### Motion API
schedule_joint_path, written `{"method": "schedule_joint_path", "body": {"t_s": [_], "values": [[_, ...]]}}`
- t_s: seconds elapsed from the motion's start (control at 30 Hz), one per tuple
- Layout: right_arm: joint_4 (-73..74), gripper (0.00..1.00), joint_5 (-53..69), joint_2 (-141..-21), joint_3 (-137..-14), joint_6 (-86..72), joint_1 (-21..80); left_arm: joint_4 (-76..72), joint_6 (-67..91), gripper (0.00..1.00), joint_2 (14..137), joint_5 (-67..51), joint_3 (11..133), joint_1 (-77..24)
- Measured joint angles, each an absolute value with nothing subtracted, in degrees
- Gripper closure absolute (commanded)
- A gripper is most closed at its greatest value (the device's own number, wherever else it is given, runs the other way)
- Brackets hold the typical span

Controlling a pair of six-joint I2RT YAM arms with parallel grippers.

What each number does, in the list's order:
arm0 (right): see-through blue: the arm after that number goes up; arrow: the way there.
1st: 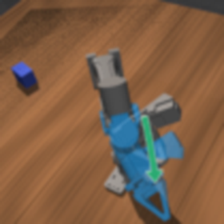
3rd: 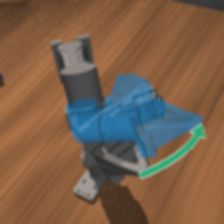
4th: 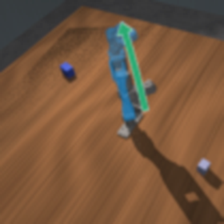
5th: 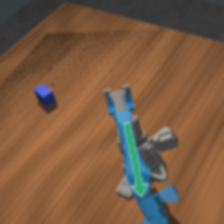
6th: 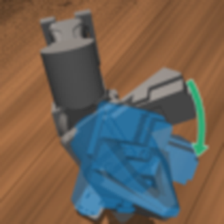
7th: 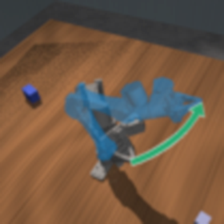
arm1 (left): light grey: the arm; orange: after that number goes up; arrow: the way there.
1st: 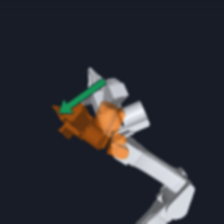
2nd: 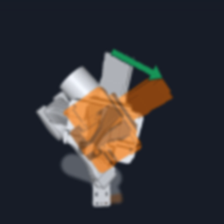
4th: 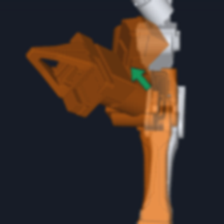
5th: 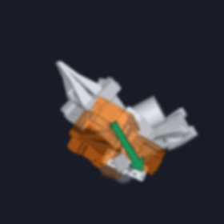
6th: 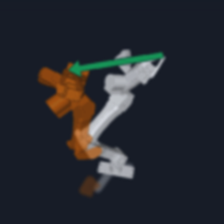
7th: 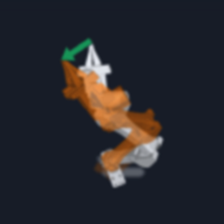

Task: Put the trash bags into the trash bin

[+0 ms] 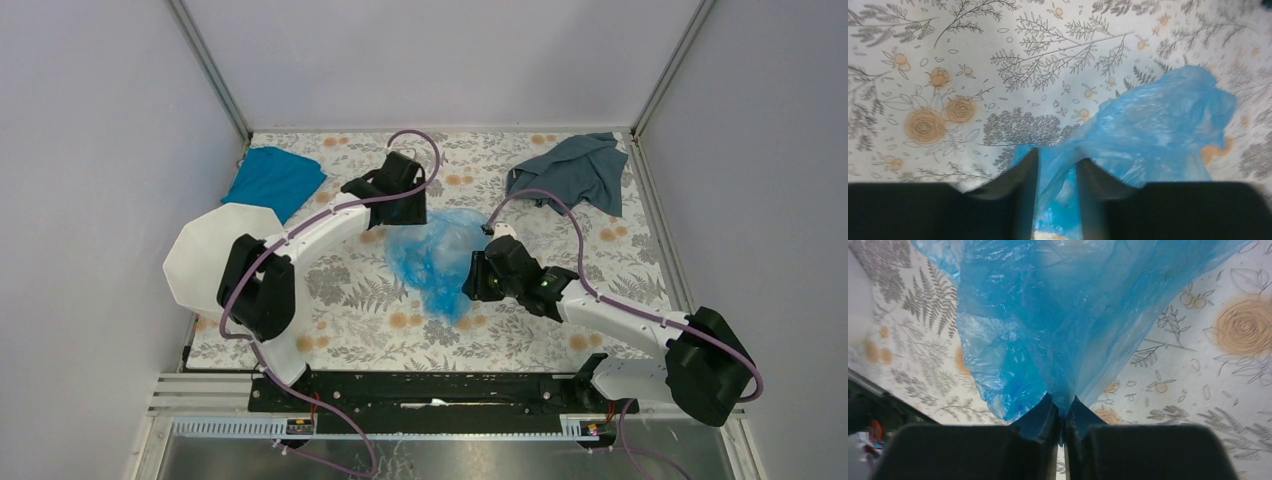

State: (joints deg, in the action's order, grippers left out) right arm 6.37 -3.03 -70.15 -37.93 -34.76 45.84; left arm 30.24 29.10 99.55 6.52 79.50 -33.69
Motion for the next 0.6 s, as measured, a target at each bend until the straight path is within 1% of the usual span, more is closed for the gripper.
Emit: {"method": "schedule_joint_path", "body": {"t_s": [0.03, 0.1, 0.13, 0.23, 0.37, 0.5, 0.6], "values": [[5.8, 1.0, -3.7, -70.3, -37.6, -34.3, 45.9, 30.1, 28.9, 0.85, 100.0, 6.1, 79.9, -33.1], [5.8, 1.0, -5.0, -70.5, -37.5, -33.0, 45.9, 29.9, 28.7, 0.98, 100.8, 5.5, 80.9, -32.0], [5.9, 1.0, -6.0, -70.5, -37.5, -32.7, 45.9, 30.2, 28.6, 1.0, 101.1, 5.5, 81.7, -31.4], [7.1, 1.0, -9.5, -70.3, -37.2, -31.9, 45.0, 31.2, 28.8, 1.0, 101.0, 5.6, 84.7, -29.5], [7.6, 1.0, -9.5, -68.4, -35.1, -30.9, 38.7, 32.4, 28.7, 1.0, 97.6, 5.9, 87.4, -27.2], [6.9, 1.0, -8.9, -69.2, -35.8, -28.6, 31.8, 34.5, 28.4, 1.0, 88.7, 4.7, 87.4, -26.8], [5.6, 1.0, -6.6, -73.3, -38.9, -25.8, 28.2, 34.3, 27.4, 1.0, 79.4, -0.6, 87.3, -26.9]]}}
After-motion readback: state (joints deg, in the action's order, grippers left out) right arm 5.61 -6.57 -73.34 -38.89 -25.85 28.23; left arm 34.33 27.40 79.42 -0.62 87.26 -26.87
